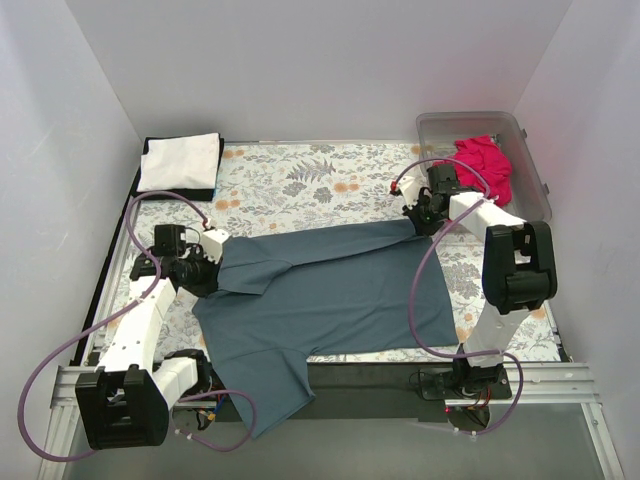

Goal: Fold and stack the t-shirts
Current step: Fold the tshirt

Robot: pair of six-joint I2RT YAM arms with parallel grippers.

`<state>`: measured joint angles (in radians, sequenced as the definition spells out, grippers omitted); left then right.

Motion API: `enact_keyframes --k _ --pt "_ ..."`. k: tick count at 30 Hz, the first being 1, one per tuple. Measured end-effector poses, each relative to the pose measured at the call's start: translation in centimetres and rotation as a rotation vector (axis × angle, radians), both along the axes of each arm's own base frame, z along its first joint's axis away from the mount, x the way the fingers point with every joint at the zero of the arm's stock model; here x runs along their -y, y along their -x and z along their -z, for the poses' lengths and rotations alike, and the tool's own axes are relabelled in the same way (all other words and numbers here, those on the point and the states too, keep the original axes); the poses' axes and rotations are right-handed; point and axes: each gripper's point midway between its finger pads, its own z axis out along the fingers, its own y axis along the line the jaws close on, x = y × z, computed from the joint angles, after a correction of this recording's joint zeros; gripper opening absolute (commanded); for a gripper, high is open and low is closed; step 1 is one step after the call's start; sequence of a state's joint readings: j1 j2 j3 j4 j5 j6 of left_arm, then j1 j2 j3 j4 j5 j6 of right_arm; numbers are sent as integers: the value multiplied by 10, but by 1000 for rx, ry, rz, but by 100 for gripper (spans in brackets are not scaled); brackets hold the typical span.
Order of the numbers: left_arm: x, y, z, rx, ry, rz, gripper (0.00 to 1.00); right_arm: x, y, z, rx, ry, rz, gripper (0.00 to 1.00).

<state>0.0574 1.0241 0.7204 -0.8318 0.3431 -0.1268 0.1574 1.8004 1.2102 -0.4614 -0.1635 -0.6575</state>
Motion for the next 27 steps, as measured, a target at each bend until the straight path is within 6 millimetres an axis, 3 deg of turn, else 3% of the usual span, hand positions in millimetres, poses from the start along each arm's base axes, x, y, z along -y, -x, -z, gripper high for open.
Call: enact_keyframes --k 4,5,6,9,10,14,19,25,27 --pt "2 8 2 -27 6 22 0 1 2 -7 14 6 -8 3" --pt "3 8 2 -31 7 24 0 2 2 -8 19 8 -10 12" --pt "3 9 3 -35 9 23 0 2 2 -9 22 10 -12 32" --pt "3 9 3 -47 12 26 0 2 4 -9 13 12 -14 63" --pt "4 10 4 -53 13 31 0 1 8 -8 -2 8 -17 67" --pt "5 15 5 -74 17 55 2 -1 16 -13 -13 8 -41 63" --pt "12 22 -3 -98 51 90 13 -1 14 -33 18 -19 -41 49" --pt "25 17 -27 -77 117 130 24 -18 15 -44 -1 -75 -70 48" --pt "27 18 -29 -79 131 142 33 -31 21 -46 -28 -110 -84 49"
